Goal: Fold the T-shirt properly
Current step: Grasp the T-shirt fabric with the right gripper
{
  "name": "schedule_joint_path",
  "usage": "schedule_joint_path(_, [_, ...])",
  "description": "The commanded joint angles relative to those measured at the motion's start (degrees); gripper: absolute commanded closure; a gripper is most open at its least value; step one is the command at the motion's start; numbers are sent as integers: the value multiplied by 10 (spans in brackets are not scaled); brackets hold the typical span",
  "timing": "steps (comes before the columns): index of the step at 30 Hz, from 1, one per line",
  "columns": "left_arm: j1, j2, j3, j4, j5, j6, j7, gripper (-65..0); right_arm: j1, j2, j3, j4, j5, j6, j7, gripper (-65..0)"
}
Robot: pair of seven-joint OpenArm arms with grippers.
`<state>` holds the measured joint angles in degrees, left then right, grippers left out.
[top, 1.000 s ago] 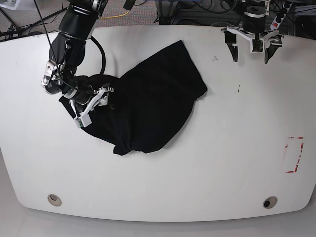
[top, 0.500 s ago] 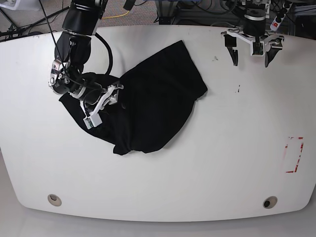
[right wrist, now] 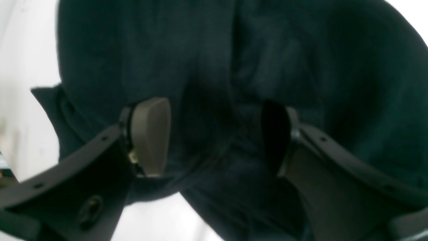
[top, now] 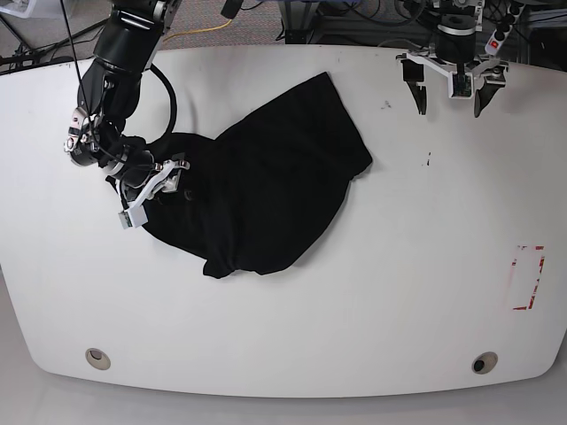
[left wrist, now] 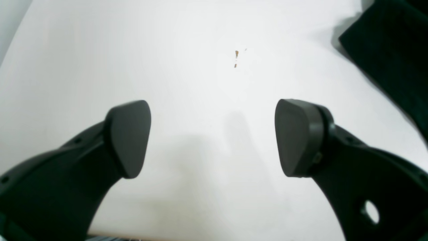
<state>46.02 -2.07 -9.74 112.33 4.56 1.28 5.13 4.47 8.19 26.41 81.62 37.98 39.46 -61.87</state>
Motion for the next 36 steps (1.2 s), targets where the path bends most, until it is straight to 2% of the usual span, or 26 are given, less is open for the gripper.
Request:
schedule_joint_path(1, [-3, -1, -2, 9, 2, 3, -15, -543, 9, 4, 0, -6, 14, 5, 12, -409])
schedule_joint_path(6, [-3, -1, -2, 9, 2, 3, -15, -543, 5, -3, -5, -11, 16, 5, 13, -409])
schedule_joint_path(9, [-3, -1, -2, 9, 2, 3, -15, -543, 1, -18, -31, -8, 17, 5, 13, -409])
schedule_joint_path(15, [-3, -1, -2, 9, 2, 3, -15, -543, -6, -23, -59, 4, 18, 5, 13, -409])
schedule_joint_path(17, [-3, -1, -2, 9, 2, 3, -15, -543, -6, -34, -58, 13, 18, 5, 13, -409])
schedule_joint_path(22, [-3, -1, -2, 9, 2, 3, -15, -543, -5, -37, -55, 19, 16, 5, 13, -406])
schedule_joint_path(24, [-3, -1, -1, 9, 2, 3, -15, -543, -4, -37, -55, 19, 15, 5, 13, -390])
schedule_joint_path(30, [-3, -1, -1, 9, 2, 3, -15, -543, -3, -37, -58, 18, 14, 5, 13, -222])
schedule_joint_path(36, [-9, 1, -1, 9, 2, 3, -14, -543, -10, -39, -59, 17, 14, 5, 13, -258])
